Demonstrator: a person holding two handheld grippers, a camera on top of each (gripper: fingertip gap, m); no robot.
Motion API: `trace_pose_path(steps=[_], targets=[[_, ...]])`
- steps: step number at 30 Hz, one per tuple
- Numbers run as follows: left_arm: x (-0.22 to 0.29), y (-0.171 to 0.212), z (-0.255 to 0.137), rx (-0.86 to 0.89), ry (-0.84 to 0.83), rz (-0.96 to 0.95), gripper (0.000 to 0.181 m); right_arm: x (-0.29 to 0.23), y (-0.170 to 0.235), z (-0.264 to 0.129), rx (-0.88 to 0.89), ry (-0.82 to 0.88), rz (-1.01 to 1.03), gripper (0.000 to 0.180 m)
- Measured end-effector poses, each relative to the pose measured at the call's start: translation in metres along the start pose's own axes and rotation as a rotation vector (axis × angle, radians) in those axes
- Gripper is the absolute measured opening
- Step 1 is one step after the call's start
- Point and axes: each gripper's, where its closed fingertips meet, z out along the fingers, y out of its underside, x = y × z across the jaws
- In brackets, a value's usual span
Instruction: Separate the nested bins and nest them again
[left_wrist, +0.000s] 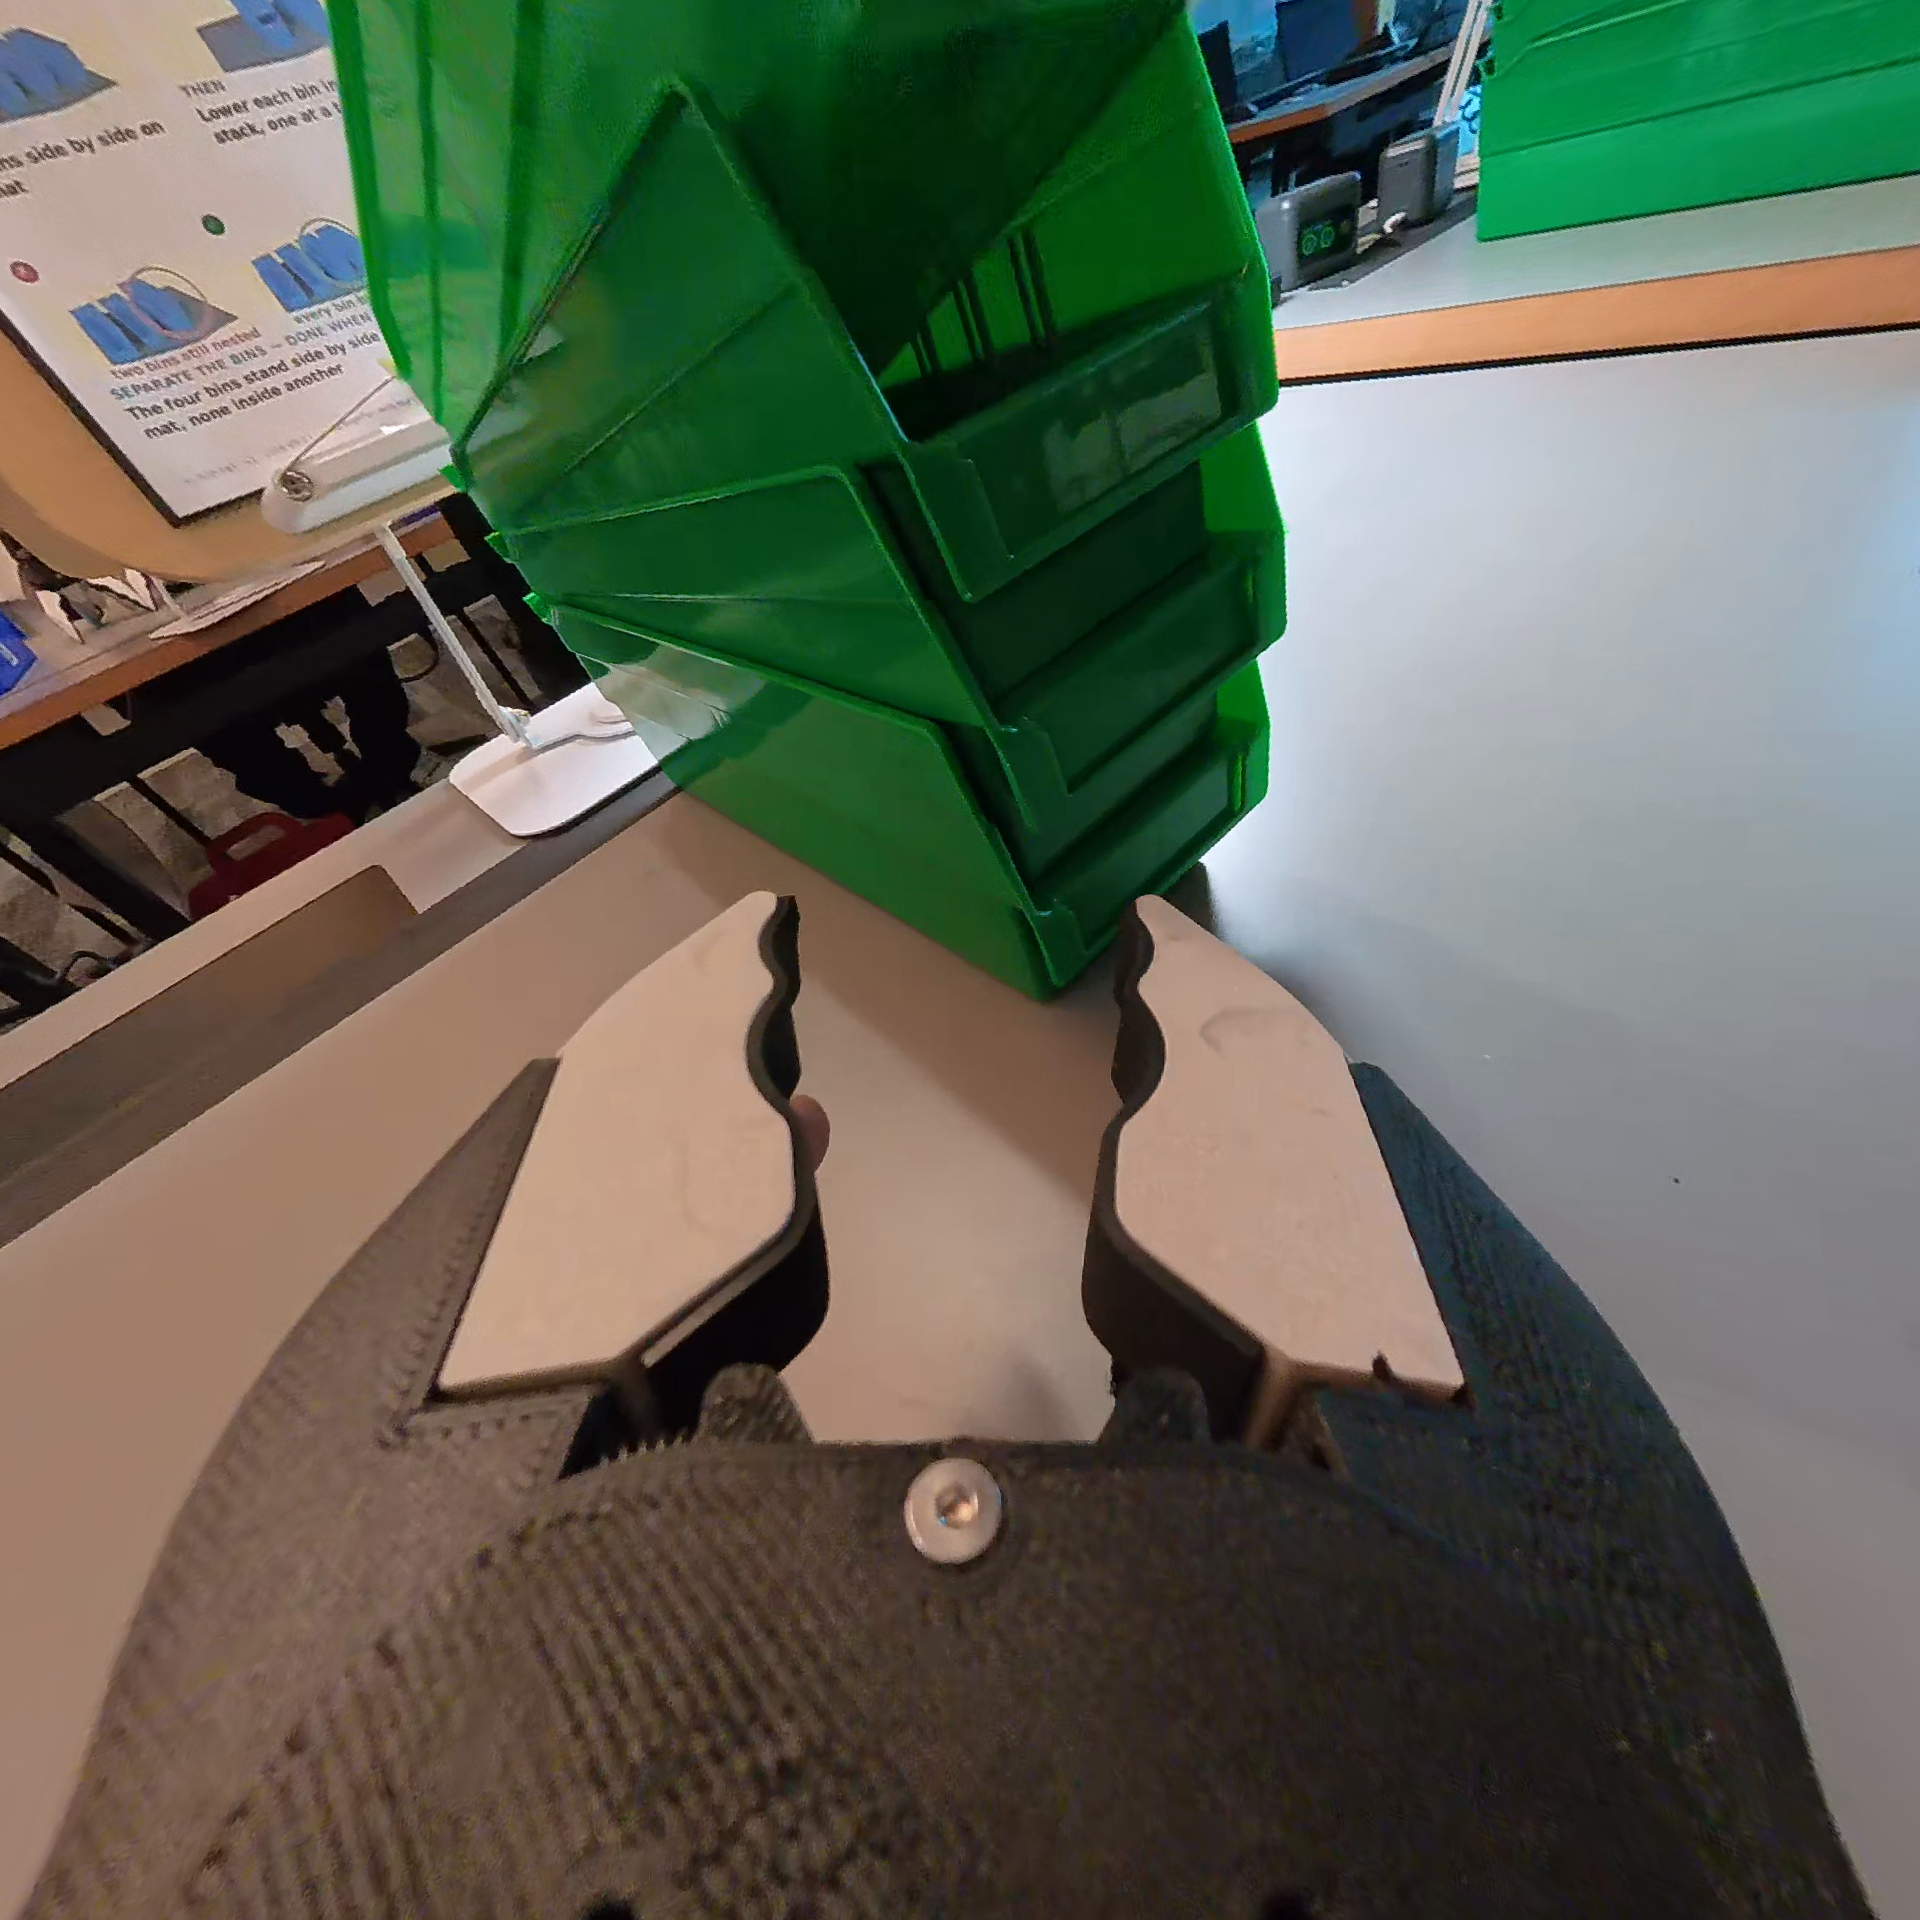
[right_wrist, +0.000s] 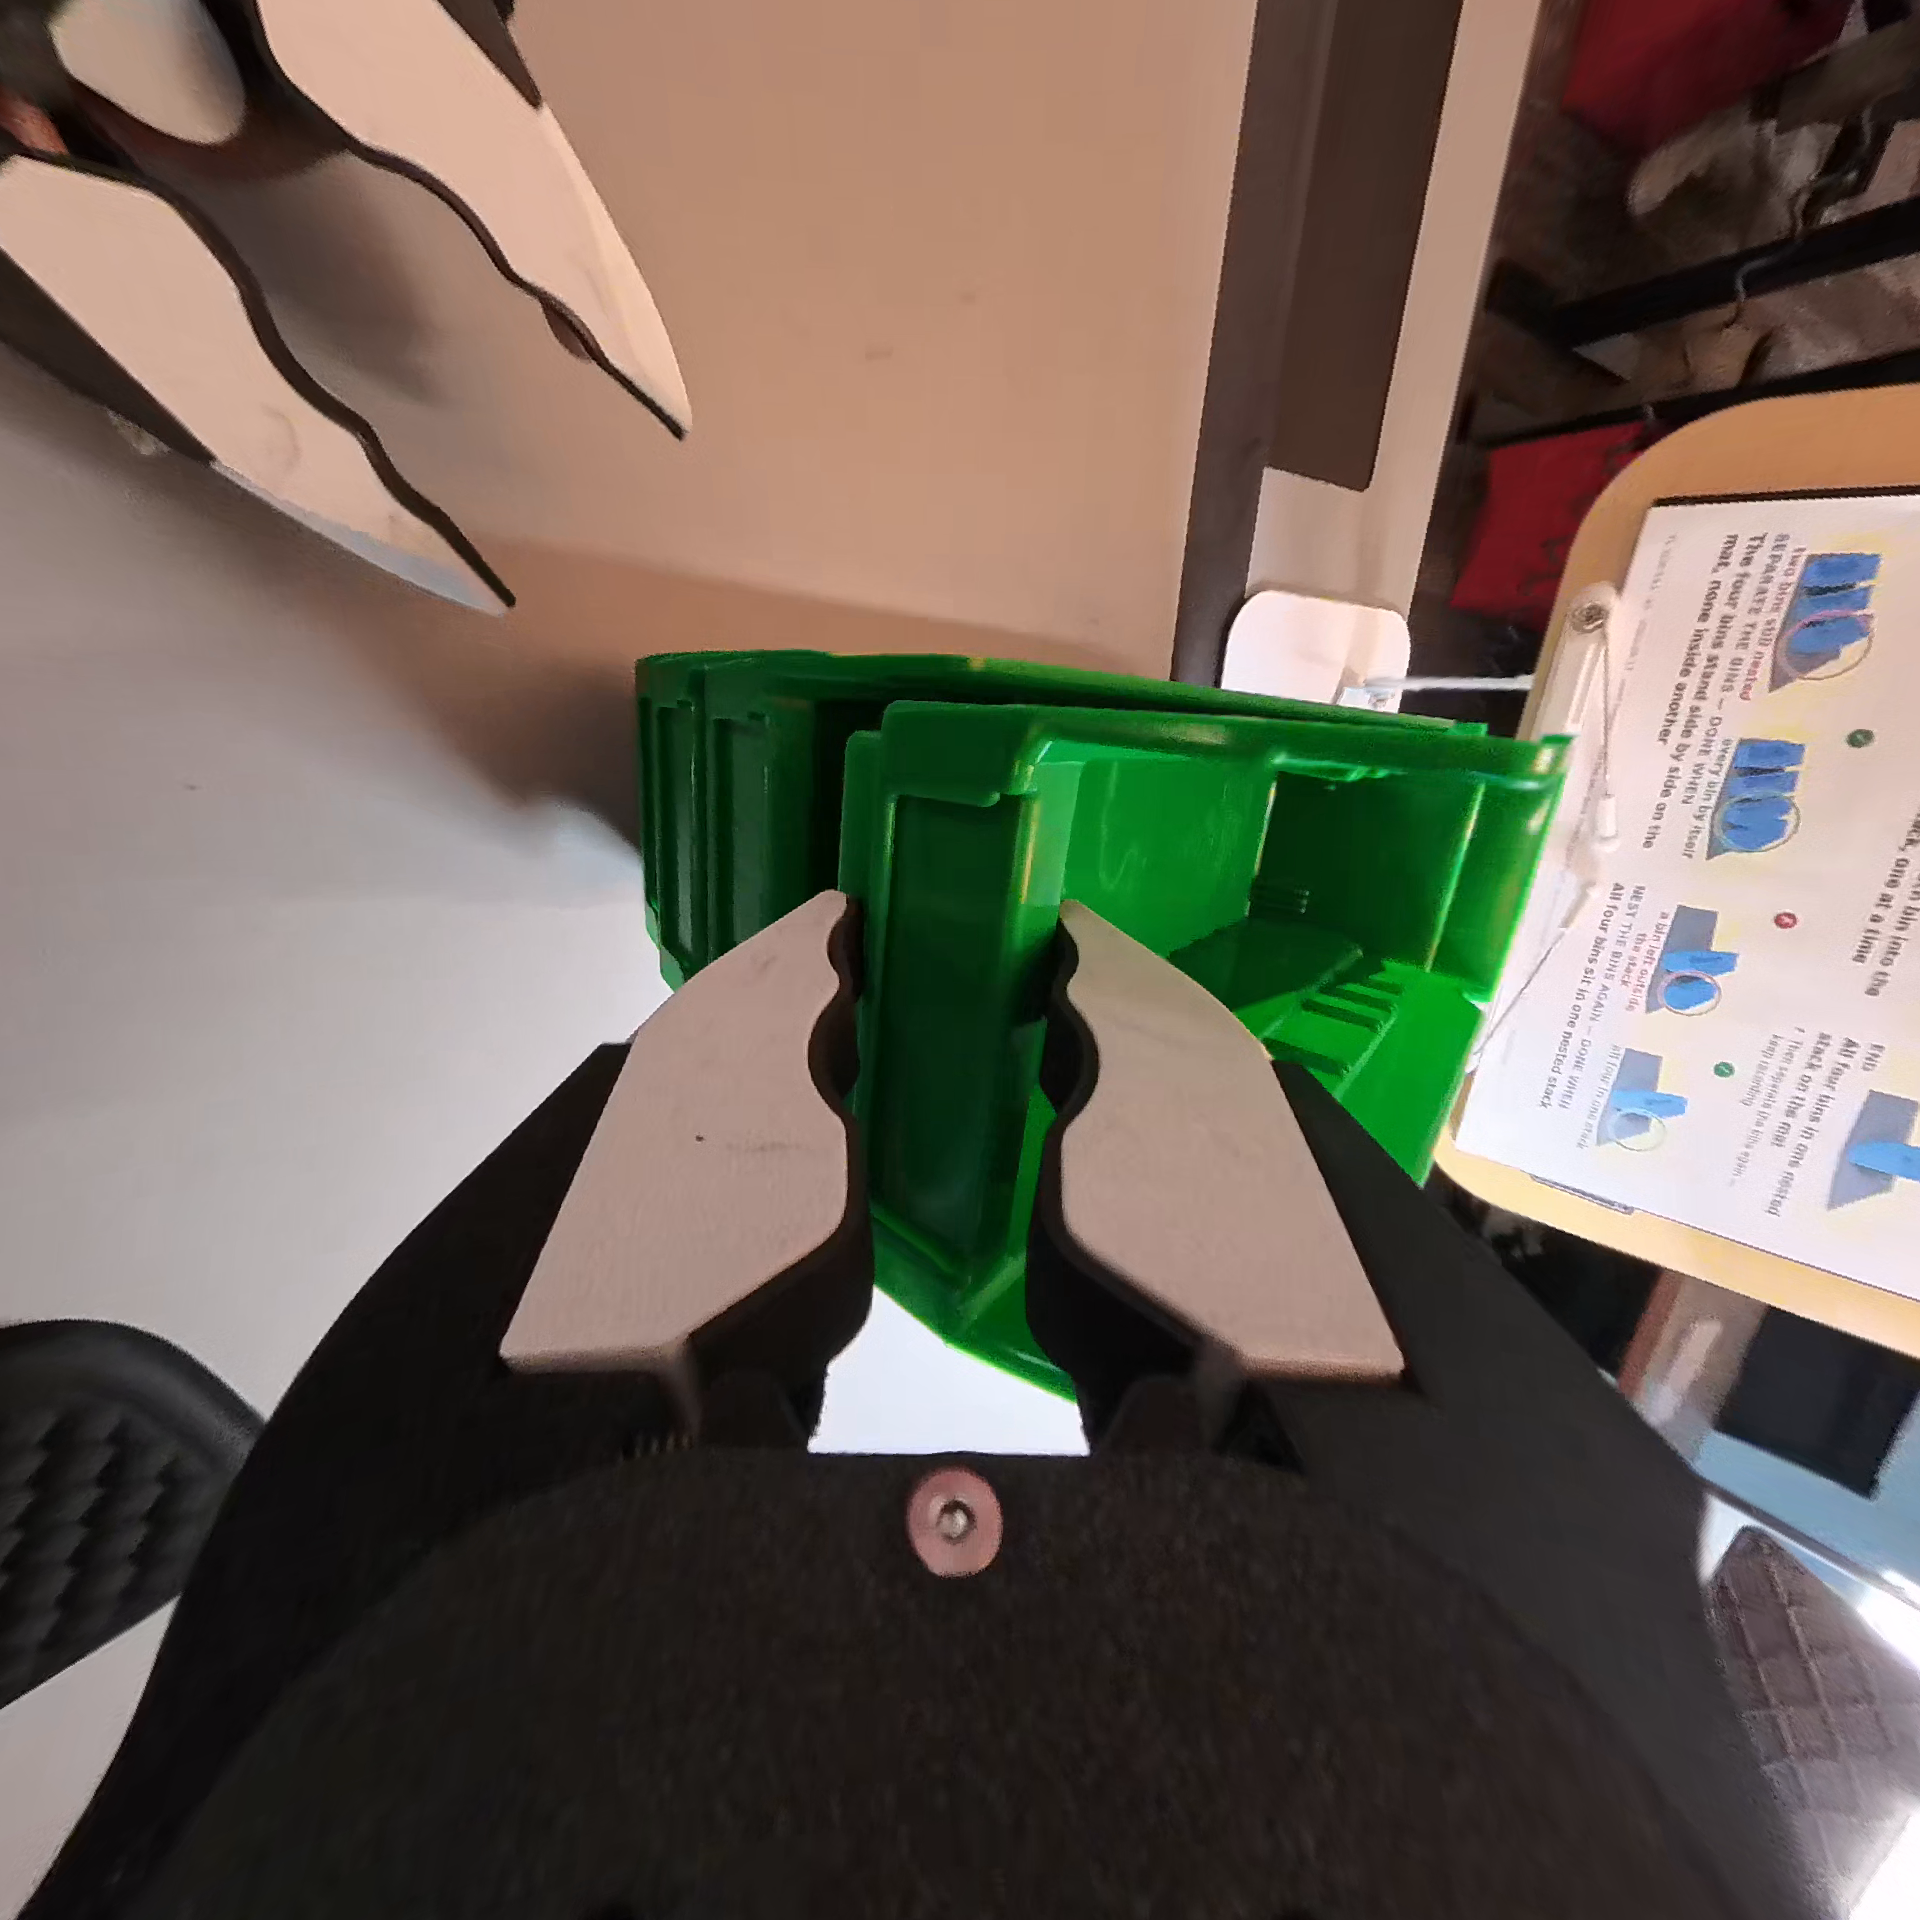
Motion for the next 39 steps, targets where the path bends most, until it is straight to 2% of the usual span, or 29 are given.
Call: trace_pose_path(steps=[5,12,15,18,23,29,34,39], targets=[[0.003,0.0,0.0,0.001,0.016,-0.006,0.059,0.019,0.0,-0.031,0.101,-0.027,0.063,0.031],[0.002,-0.001,-0.001,0.01,0.004,-0.001,0.058,0.04,0.005,-0.098,0.167,0.15,0.081,0.03],[0.001,0.0,0.0,0.006,0.003,-0.008,0.058,0.037,0.025,-0.122,0.115,0.248,0.075,0.03],[-0.003,-0.004,-0.002,0.018,-0.004,-0.001,0.058,0.028,0.059,-0.128,0.042,0.339,0.082,0.03],[-0.011,-0.004,-0.003,0.02,-0.017,-0.013,0.058,-0.011,0.11,-0.081,-0.023,0.324,0.158,0.031],[-0.011,-0.004,-0.004,0.02,-0.029,-0.007,0.059,-0.039,0.169,0.02,-0.165,0.396,0.111,0.03],[-0.009,0.004,0.0,-0.005,-0.025,-0.008,0.058,-0.069,0.179,0.09,-0.168,0.33,0.117,0.03],[-0.008,0.007,0.002,-0.018,-0.024,-0.005,0.058,-0.082,0.178,0.121,-0.196,0.32,0.041,0.03]])
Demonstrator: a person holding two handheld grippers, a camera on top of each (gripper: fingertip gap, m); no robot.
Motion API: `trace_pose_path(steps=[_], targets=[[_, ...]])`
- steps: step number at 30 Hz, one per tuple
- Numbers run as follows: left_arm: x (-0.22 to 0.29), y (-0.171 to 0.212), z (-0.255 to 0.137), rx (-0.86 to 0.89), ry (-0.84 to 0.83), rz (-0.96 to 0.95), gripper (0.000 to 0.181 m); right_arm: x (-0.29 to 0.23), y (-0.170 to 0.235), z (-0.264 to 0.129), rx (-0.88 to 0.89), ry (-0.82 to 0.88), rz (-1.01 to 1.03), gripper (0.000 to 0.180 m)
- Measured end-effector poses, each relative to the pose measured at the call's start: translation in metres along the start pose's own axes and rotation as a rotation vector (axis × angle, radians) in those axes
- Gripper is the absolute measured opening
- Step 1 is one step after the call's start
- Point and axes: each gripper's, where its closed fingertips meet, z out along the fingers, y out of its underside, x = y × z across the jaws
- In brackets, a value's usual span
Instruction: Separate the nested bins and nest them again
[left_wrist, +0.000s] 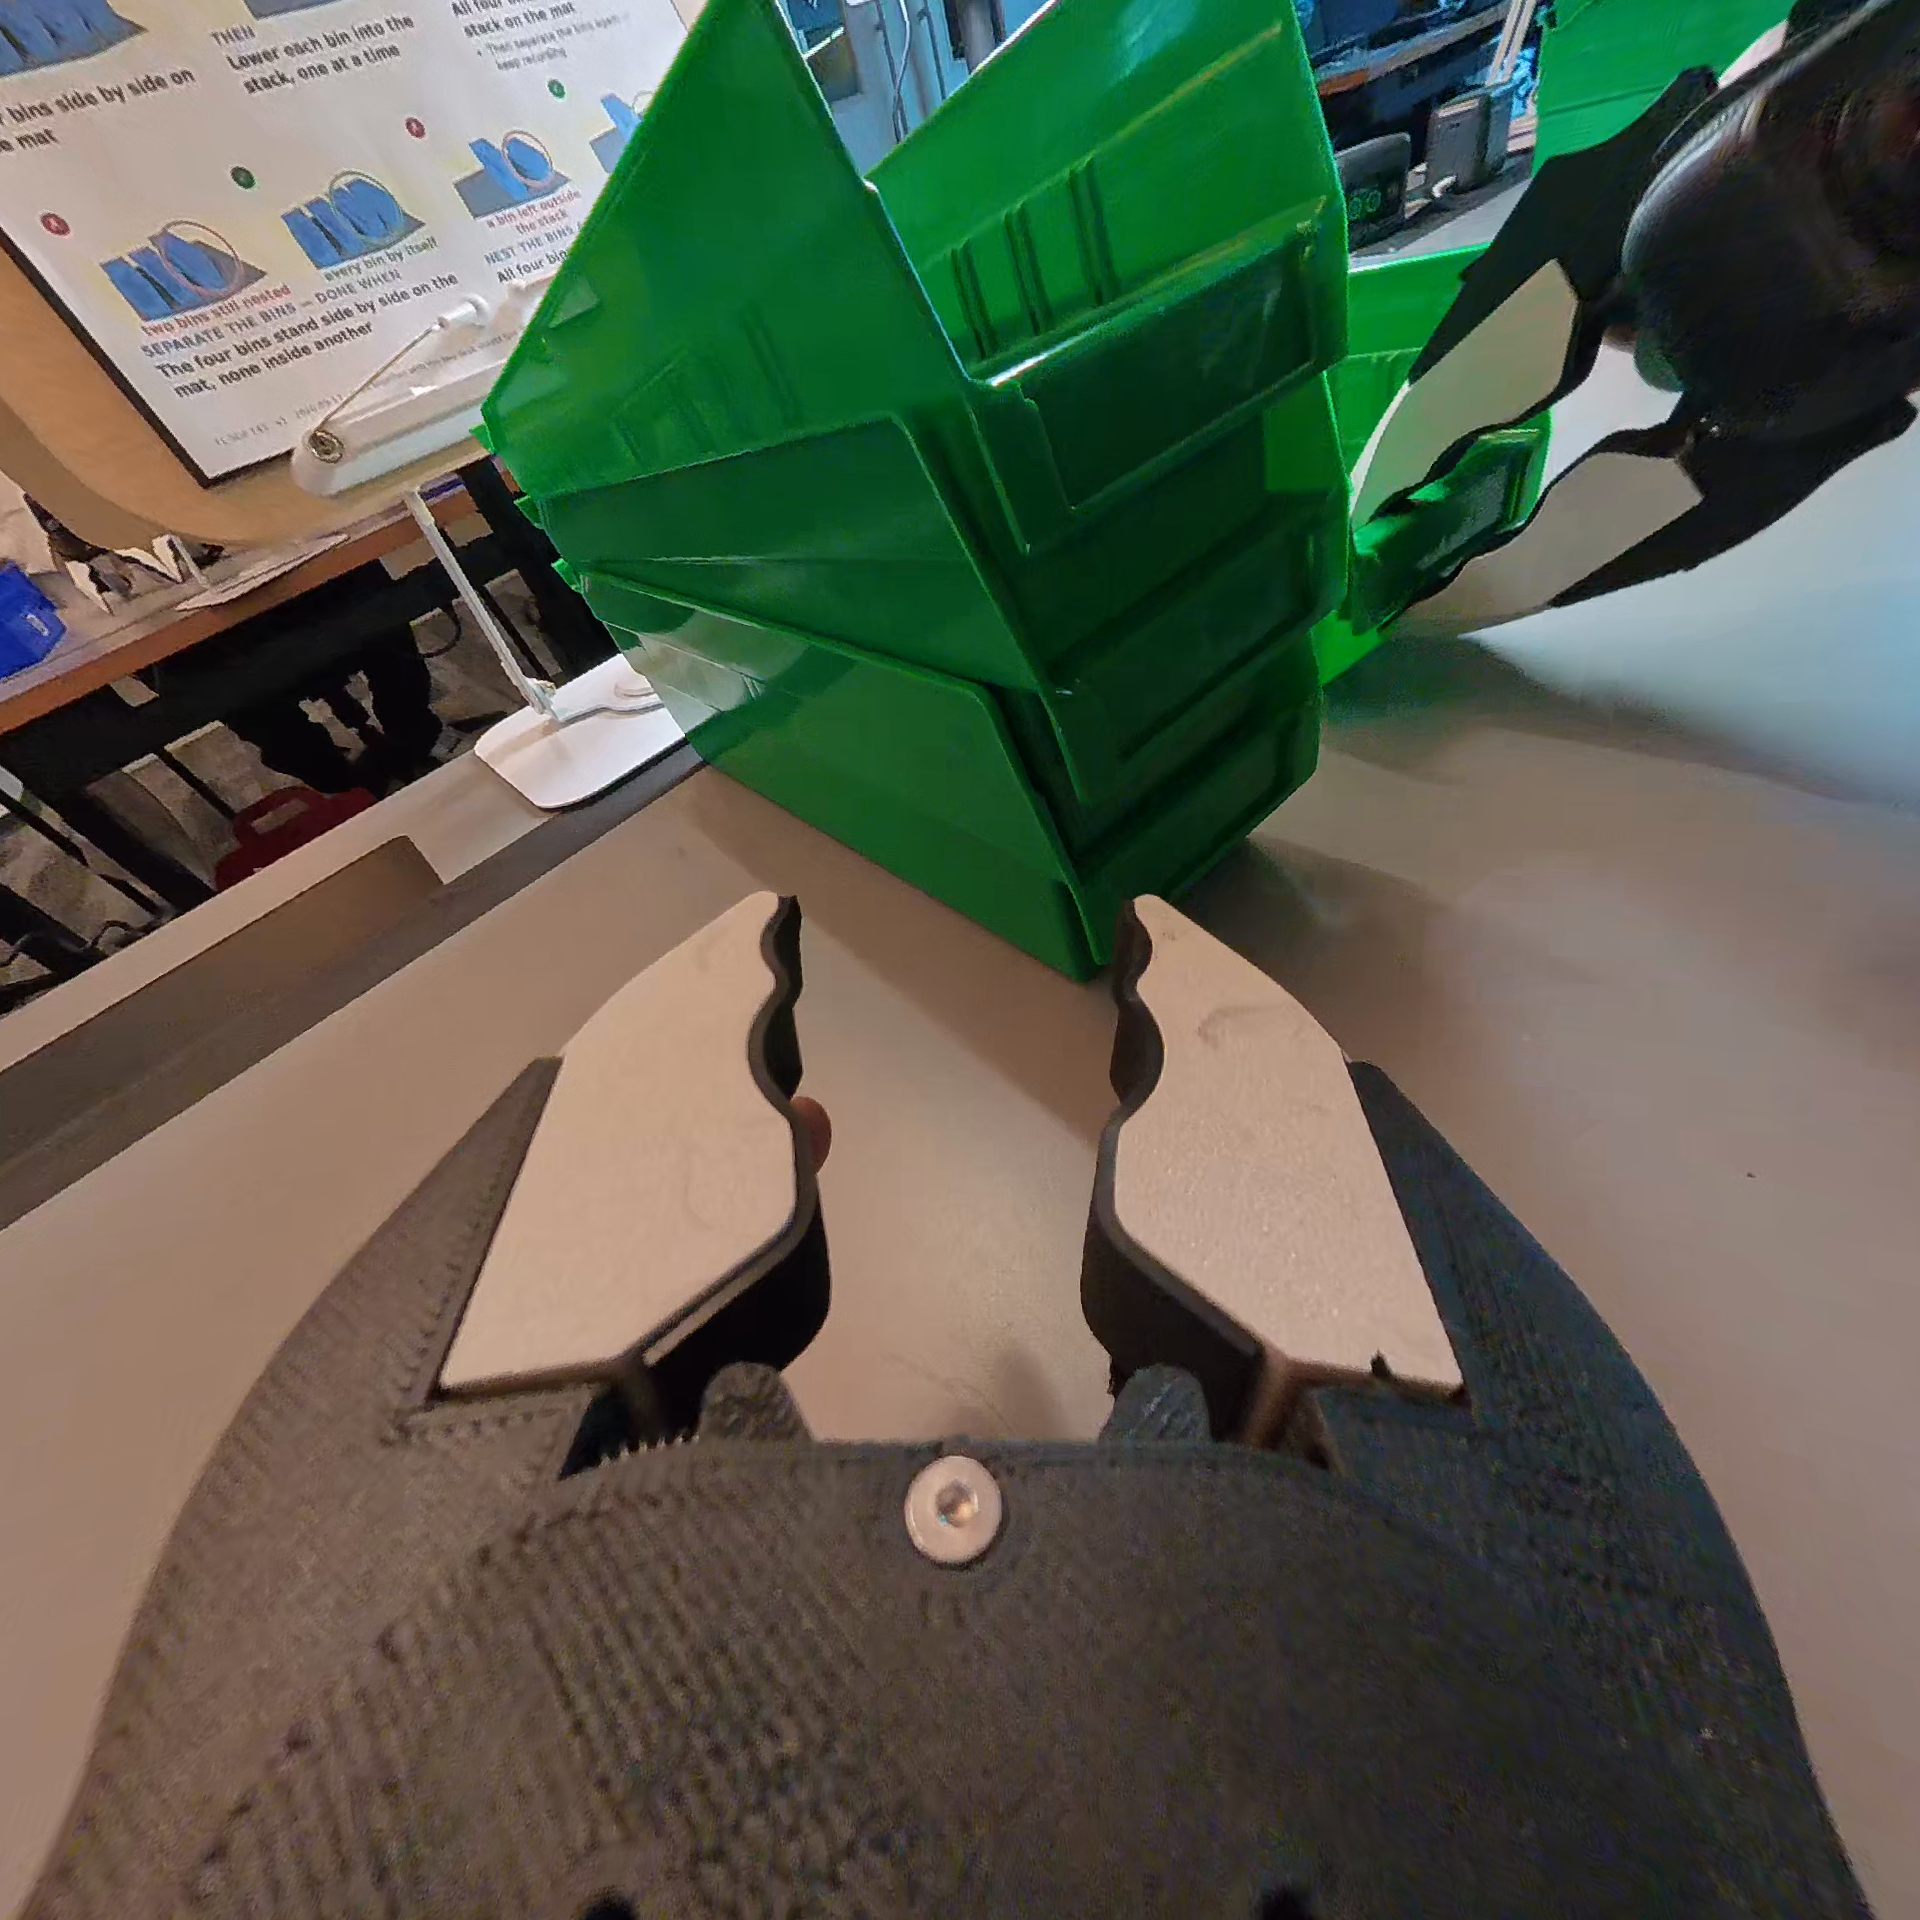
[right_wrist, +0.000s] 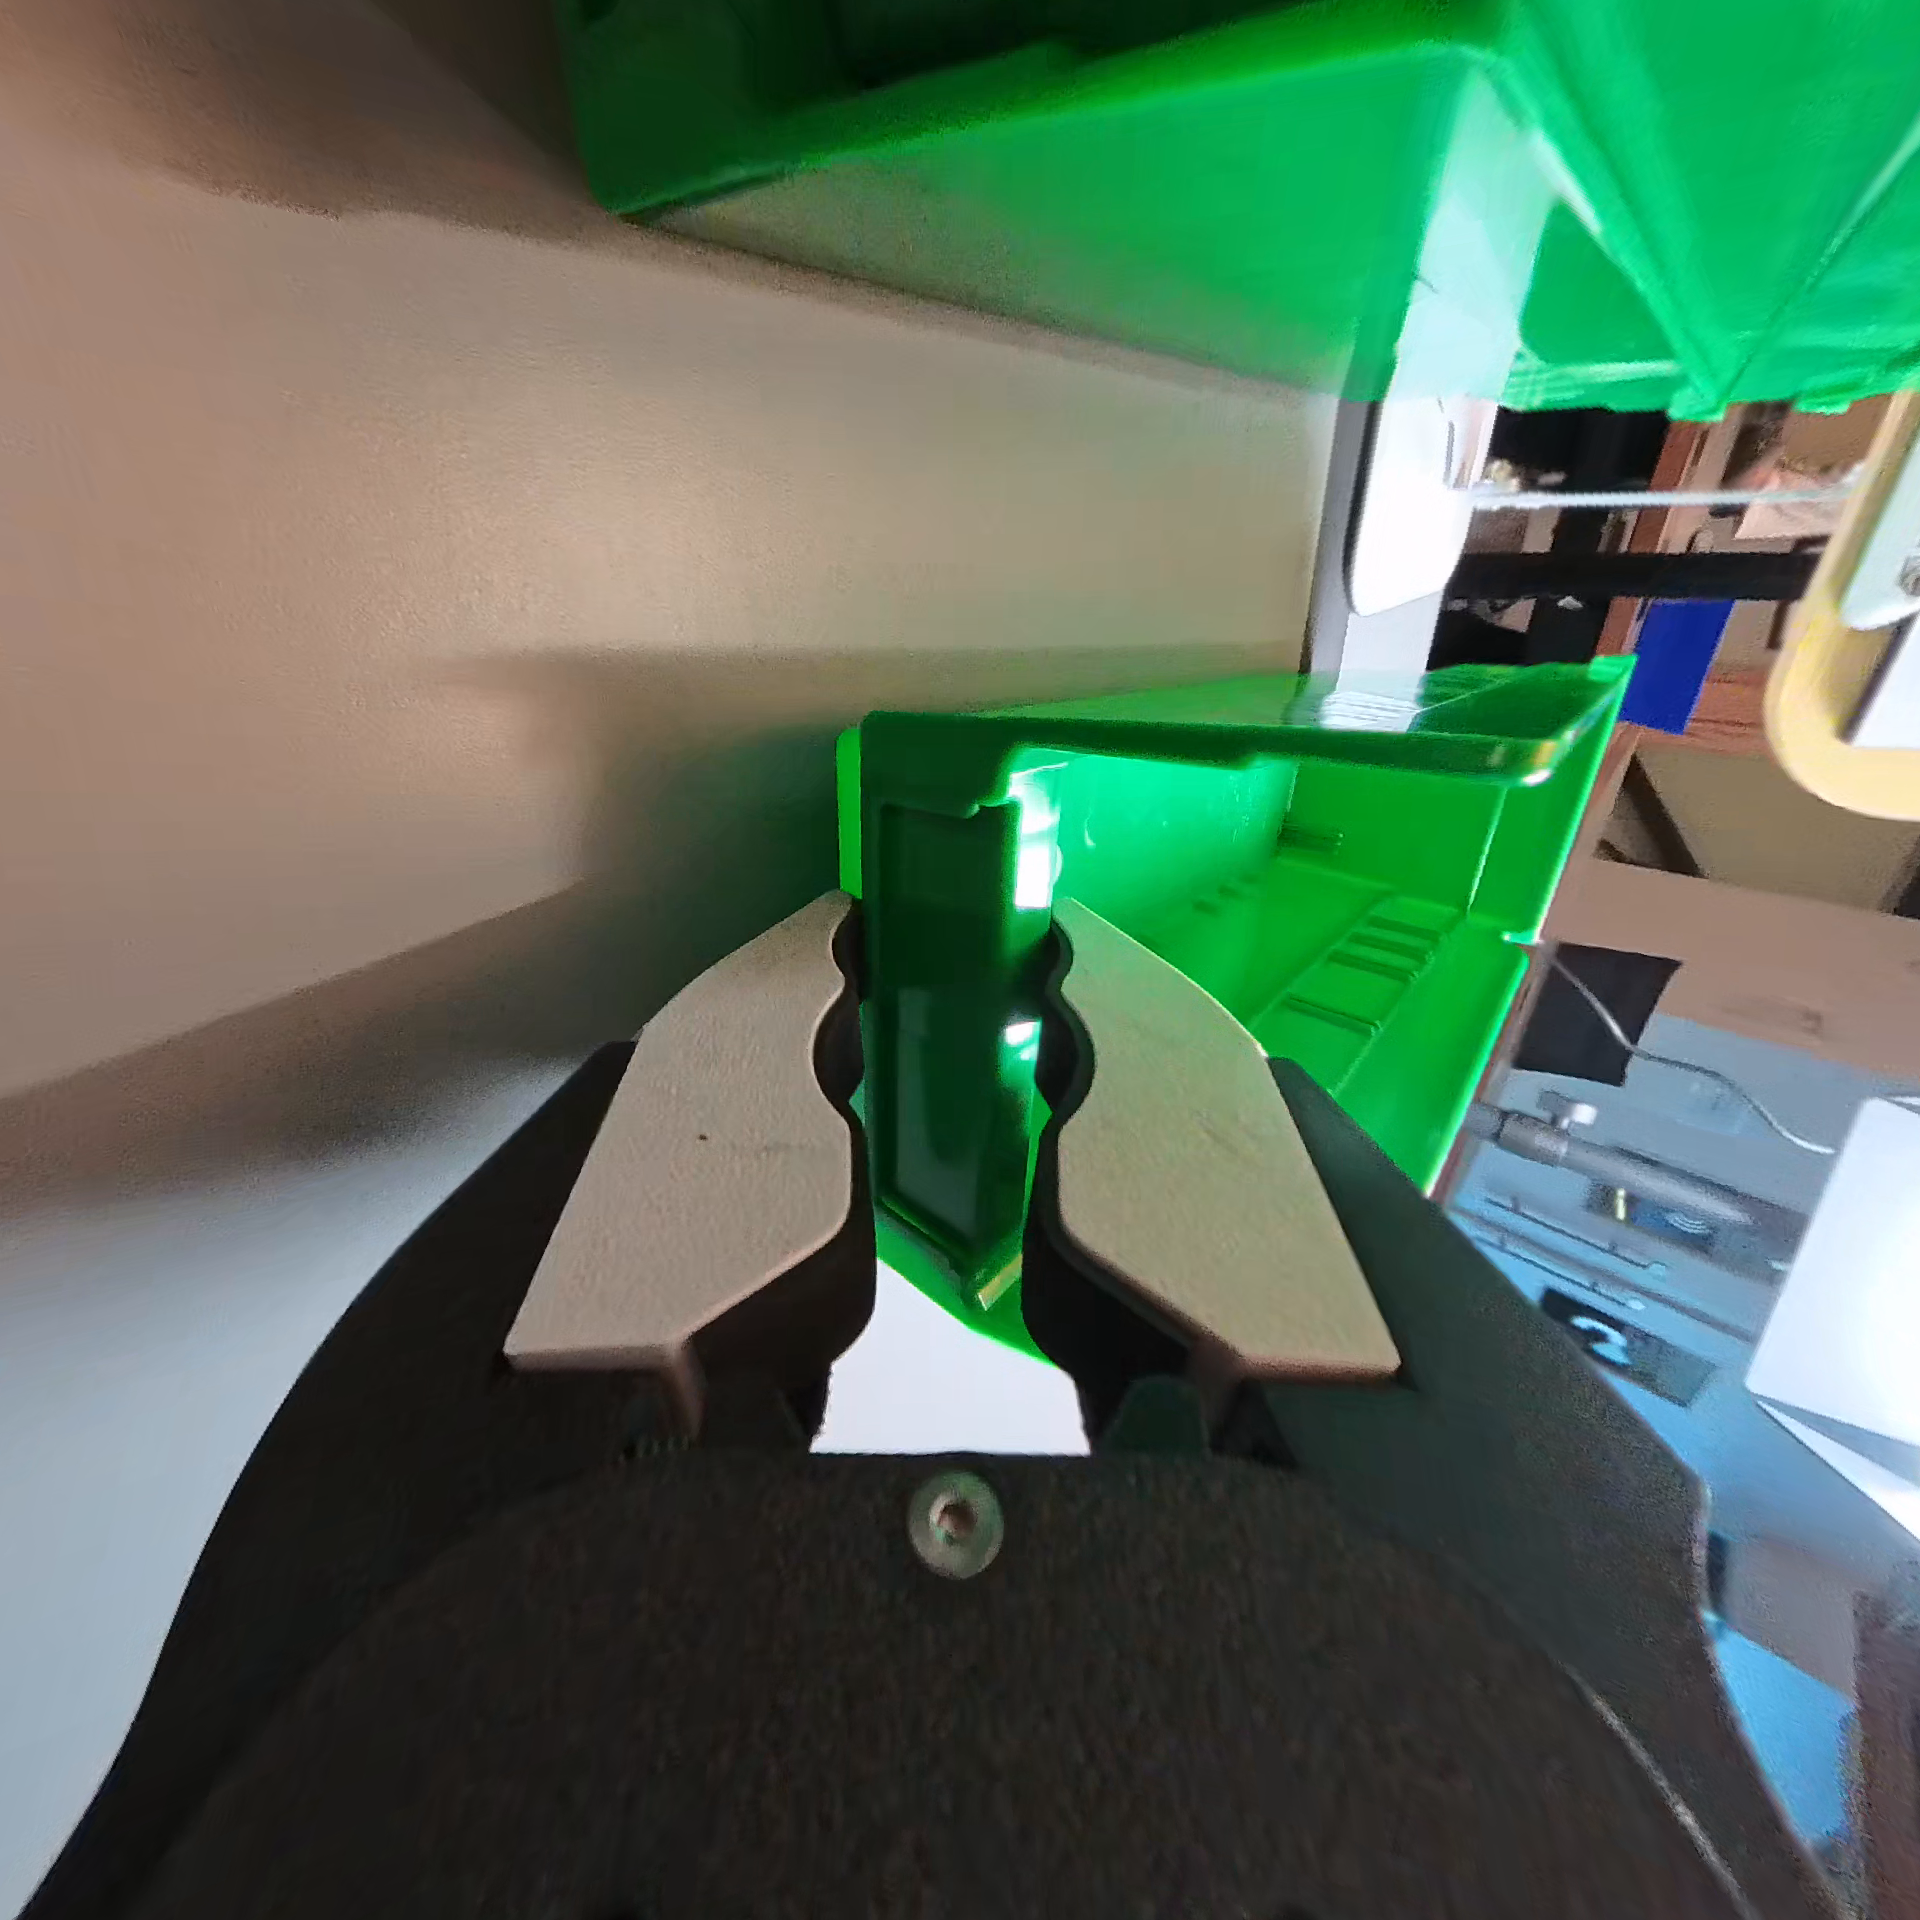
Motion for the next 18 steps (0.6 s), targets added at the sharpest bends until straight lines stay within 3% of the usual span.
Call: trace_pose_path(steps=[4,7,12,15,18], targets=[[0.001,0.002,0.001,-0.009,0.003,0.002,0.058,-0.003,-0.004,0.003,0.01,0.012,-0.024,0.031],[0.002,0.001,0.001,-0.009,0.001,0.009,0.058,-0.003,-0.009,-0.008,0.032,0.049,-0.006,0.045],[0.002,-0.005,0.0,0.0,0.0,0.036,0.057,-0.007,-0.048,-0.062,0.318,0.043,0.247,0.043],[0.015,-0.03,-0.005,0.011,0.075,0.138,0.043,-0.02,-0.063,-0.083,0.503,-0.041,0.446,0.037],[0.031,-0.066,-0.004,-0.029,0.163,0.293,0.04,-0.028,-0.068,-0.085,0.631,-0.096,0.598,0.035]])
